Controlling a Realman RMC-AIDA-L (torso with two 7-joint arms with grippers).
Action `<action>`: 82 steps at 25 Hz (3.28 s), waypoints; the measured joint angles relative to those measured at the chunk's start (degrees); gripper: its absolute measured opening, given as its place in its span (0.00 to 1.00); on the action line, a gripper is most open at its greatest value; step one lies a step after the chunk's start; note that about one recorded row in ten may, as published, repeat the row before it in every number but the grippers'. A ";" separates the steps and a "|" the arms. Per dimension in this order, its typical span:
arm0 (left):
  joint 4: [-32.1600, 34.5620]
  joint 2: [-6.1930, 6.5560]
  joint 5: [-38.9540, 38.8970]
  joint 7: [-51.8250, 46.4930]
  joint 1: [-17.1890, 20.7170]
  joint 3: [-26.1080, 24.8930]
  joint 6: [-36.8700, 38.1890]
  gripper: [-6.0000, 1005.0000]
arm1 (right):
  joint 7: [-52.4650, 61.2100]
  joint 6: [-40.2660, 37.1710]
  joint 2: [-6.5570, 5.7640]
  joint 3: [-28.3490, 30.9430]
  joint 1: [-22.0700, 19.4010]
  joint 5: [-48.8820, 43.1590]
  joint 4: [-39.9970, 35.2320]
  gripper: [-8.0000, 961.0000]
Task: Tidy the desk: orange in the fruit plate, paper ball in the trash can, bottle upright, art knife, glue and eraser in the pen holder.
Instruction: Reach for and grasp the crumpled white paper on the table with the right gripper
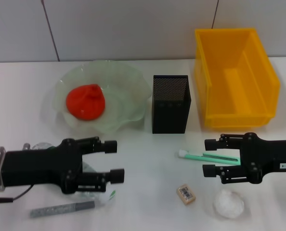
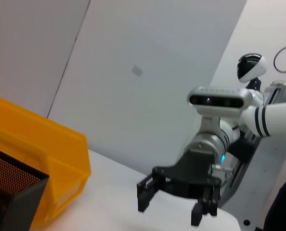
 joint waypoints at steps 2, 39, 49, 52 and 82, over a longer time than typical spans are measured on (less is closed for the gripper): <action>-0.06 -0.03 -0.01 0.90 0.35 -0.06 -0.07 0.84 | 0.38 -0.24 -0.01 0.00 0.20 0.01 -0.22 0.80; -0.44 -0.44 -0.02 3.94 0.79 0.14 -5.75 0.84 | 31.54 -8.16 0.07 -25.32 27.84 -28.93 -15.83 0.80; -0.62 -0.90 -0.02 3.97 1.04 -0.16 -6.10 0.84 | 27.78 -5.60 1.47 -29.39 25.01 -29.70 -16.24 0.79; -0.62 -1.19 -0.02 3.97 1.19 -0.27 -6.19 0.84 | 26.69 -4.91 1.81 -29.47 23.96 -29.90 -16.40 0.80; -0.80 -1.56 -0.07 3.98 2.17 -0.29 -6.09 0.84 | 24.50 2.07 4.20 -35.51 19.90 -30.73 -16.52 0.80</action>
